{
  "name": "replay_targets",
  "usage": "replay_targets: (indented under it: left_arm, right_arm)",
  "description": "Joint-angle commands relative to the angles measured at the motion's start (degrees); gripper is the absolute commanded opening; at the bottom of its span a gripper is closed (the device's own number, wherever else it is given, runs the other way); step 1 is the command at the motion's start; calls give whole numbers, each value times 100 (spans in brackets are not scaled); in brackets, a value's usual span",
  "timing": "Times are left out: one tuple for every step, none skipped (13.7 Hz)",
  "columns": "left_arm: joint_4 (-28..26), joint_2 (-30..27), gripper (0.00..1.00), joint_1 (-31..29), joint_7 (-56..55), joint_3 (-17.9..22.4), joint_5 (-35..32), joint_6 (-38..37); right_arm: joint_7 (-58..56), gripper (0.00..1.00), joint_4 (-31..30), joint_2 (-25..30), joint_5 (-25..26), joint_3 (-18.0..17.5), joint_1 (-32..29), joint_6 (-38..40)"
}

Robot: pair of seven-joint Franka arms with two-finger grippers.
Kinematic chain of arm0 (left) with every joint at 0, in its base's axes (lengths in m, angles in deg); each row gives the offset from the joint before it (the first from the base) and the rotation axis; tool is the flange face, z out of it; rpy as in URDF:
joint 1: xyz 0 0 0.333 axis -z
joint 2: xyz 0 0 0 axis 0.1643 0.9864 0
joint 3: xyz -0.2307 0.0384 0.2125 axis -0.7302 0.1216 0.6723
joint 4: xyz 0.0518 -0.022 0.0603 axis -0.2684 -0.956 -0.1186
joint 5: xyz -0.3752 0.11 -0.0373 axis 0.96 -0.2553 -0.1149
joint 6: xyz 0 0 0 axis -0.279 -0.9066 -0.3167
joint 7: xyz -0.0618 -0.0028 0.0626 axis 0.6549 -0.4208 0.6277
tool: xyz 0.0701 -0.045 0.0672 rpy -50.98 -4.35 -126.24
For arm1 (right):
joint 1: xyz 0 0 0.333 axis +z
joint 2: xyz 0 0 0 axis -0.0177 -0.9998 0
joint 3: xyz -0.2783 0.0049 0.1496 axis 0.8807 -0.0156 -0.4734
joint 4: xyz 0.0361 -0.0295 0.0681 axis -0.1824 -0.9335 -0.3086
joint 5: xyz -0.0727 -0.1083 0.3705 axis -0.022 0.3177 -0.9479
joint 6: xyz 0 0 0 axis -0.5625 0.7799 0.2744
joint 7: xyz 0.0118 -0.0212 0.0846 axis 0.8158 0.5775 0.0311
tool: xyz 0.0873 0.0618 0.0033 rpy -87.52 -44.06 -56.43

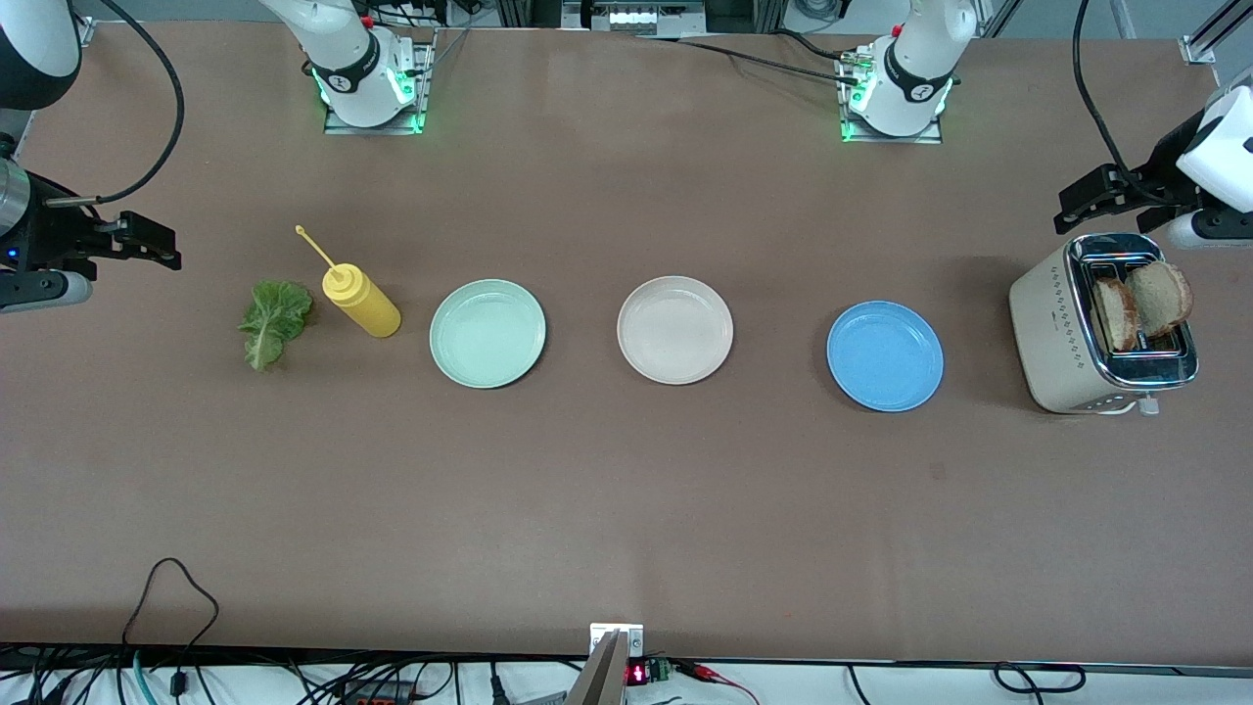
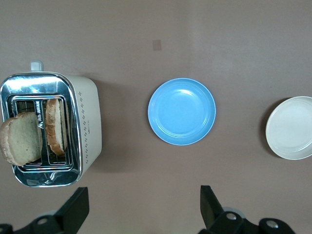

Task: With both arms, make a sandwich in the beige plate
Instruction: 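Grasp a bread slice from the toaster with the left gripper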

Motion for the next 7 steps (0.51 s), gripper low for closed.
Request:
replay_targets:
  left_arm:
    - [-28,-111,100,-37,-21,-49,-79,-80]
    - [-20,-94,100,-37,-22,-49,-79,-72]
    - [-37,-33,100,-37,-13,-41,-105,-63]
    - [-37,133,100,-46,-13,-23,-149,-54]
    - [-37,361,100,-98,-13,3,-158,-37]
    - [-46,607,100,-325,48,12,-158,51]
    - [-72,844,100,-536,66,12,-167,121]
  right_arm:
    - [82,100,14,83,11,-13,30,61]
    - [82,100,14,83,11,-13,31,70]
    - [82,100,14,83,11,-13,39,88]
    - [82,100,14,92,11,-13,65,88]
    - [82,100,14,92,11,-13,66,88]
    - [82,100,14,92,3,-4,66,88]
    - [82,100,6,92,3,4,57,88]
